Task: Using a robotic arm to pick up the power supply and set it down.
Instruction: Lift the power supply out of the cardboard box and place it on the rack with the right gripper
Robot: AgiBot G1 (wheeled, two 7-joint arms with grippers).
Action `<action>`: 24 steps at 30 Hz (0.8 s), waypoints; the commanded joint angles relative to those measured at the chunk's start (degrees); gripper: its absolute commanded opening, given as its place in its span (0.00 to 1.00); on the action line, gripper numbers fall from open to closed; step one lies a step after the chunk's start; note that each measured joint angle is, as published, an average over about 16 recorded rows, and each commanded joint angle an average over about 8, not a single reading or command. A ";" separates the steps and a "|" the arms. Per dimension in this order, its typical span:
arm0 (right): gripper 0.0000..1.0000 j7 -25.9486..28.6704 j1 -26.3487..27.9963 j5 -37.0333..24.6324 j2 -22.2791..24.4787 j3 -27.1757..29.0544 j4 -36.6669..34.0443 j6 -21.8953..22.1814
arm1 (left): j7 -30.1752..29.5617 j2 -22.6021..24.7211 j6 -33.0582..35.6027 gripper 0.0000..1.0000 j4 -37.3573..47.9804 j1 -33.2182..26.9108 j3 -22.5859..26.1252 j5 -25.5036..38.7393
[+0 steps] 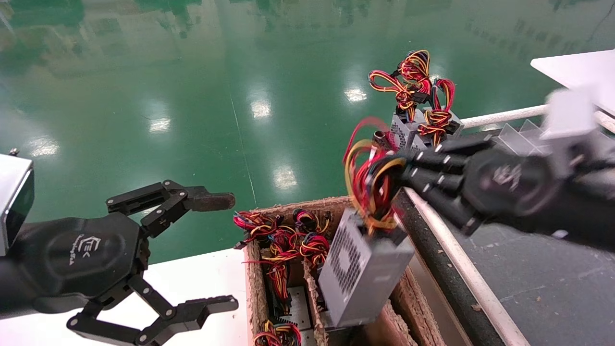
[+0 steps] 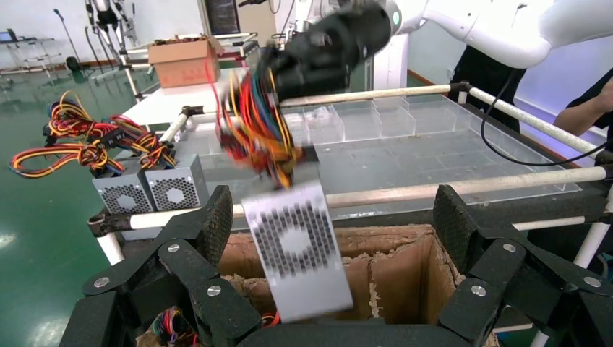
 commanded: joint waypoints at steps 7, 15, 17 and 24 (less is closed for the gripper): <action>0.00 -1.83 3.29 1.56 0.94 1.98 -5.66 -1.06 | 0.00 0.00 0.00 1.00 0.00 0.00 0.01 0.00; 0.00 -6.69 6.86 -2.60 2.05 2.00 -13.33 -0.45 | 0.01 0.00 0.00 1.00 0.00 0.00 0.01 -0.01; 0.00 -8.08 7.77 -4.17 2.27 1.64 -15.52 -0.30 | 0.01 -0.01 -0.01 1.00 0.00 0.00 0.01 -0.01; 0.00 -12.80 11.38 -8.78 2.40 0.57 -24.23 0.46 | 0.01 -0.01 -0.01 1.00 0.00 0.00 0.02 -0.01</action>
